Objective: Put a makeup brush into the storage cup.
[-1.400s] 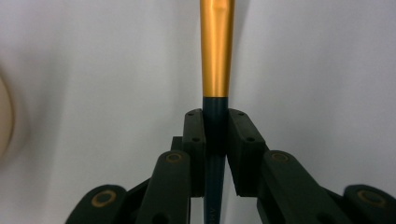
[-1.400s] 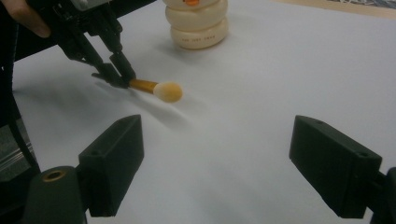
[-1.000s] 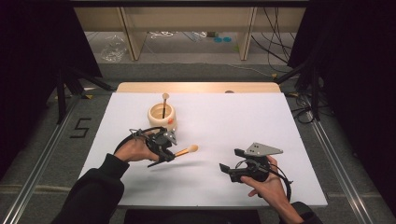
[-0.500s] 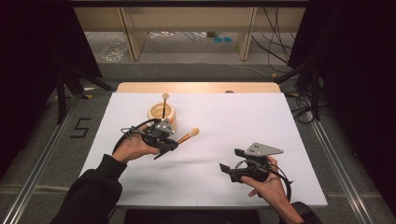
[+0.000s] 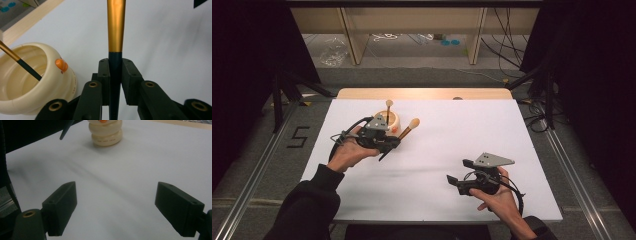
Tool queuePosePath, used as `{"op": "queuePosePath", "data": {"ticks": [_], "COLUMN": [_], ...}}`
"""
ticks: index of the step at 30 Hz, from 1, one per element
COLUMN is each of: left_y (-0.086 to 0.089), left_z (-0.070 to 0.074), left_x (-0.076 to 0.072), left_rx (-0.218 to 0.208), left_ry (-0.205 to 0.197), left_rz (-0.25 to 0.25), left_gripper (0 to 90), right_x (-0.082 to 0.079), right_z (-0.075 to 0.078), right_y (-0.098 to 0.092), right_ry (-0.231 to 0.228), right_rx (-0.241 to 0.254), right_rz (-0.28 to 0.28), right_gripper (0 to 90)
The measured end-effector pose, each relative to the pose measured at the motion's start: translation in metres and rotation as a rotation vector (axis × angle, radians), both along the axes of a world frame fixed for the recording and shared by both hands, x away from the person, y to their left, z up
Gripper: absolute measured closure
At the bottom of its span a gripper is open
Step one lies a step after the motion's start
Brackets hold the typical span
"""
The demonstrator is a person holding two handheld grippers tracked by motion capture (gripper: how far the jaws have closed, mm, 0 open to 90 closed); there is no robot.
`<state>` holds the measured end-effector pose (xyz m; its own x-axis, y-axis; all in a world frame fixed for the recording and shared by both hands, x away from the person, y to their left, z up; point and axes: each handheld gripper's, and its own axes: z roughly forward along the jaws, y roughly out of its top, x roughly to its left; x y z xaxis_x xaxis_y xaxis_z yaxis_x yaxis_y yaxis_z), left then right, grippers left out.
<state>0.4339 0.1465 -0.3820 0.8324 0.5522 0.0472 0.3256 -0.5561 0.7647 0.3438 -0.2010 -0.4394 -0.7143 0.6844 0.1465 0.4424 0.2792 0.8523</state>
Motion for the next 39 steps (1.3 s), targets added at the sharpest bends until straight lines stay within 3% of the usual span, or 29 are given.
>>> {"op": "queuePosePath", "data": {"ticks": [3,5,10,11,12,14,15,19,27,31,32,35,39], "left_y": [0.003,0.005,0.011,0.011,0.014,0.016,0.018,0.024,0.036,0.042,0.043,0.045,0.048], "left_z": [0.003,0.005,0.008,0.008,0.010,0.011,0.012,0.014,0.016,0.017,0.017,0.017,0.019], "left_x": [0.002,0.002,0.005,0.005,0.007,0.008,0.009,0.012,0.019,0.026,0.027,0.031,0.036], "left_rx": [-0.031,-0.055,-0.099,-0.130,-0.127,-0.169,-0.179,-0.206,-0.274,-0.305,-0.317,-0.309,-0.329], "left_ry": [-0.027,-0.035,-0.052,-0.046,-0.052,-0.053,-0.049,-0.061,-0.083,-0.100,-0.096,-0.101,-0.103], "left_rz": [0.019,0.033,0.060,0.079,0.072,0.102,0.106,0.140,0.202,0.229,0.233,0.247,0.268], "left_gripper": [78.2,78.2,78.2,78.2,78.2,78.2,78.2,78.2,78.2,78.2,78.1,78.2,78.2], "right_x": [0.000,0.000,0.000,0.002,0.002,0.000,0.001,0.002,0.003,0.002,0.003,0.002,0.002], "right_z": [0.000,0.000,0.000,-0.002,-0.002,0.000,0.000,-0.002,-0.002,-0.002,-0.002,-0.002,-0.001], "right_y": [-0.001,0.000,0.000,0.001,0.001,0.000,-0.001,0.001,0.002,0.002,0.002,0.001,0.001], "right_ry": [-0.019,0.001,-0.007,-0.025,-0.024,0.001,-0.011,-0.024,-0.027,-0.006,-0.026,-0.007,-0.011], "right_rx": [-0.007,0.000,-0.001,0.013,0.014,0.000,-0.010,0.013,0.009,0.012,0.009,-0.005,0.006], "right_rz": [-0.003,0.001,-0.002,0.009,0.009,0.001,-0.002,0.008,0.006,0.011,0.008,0.007,0.000], "right_gripper": [18.6,18.5,18.6,18.6,18.6,18.6,18.6,18.6,18.8,18.8,18.8,18.8,18.7]}}
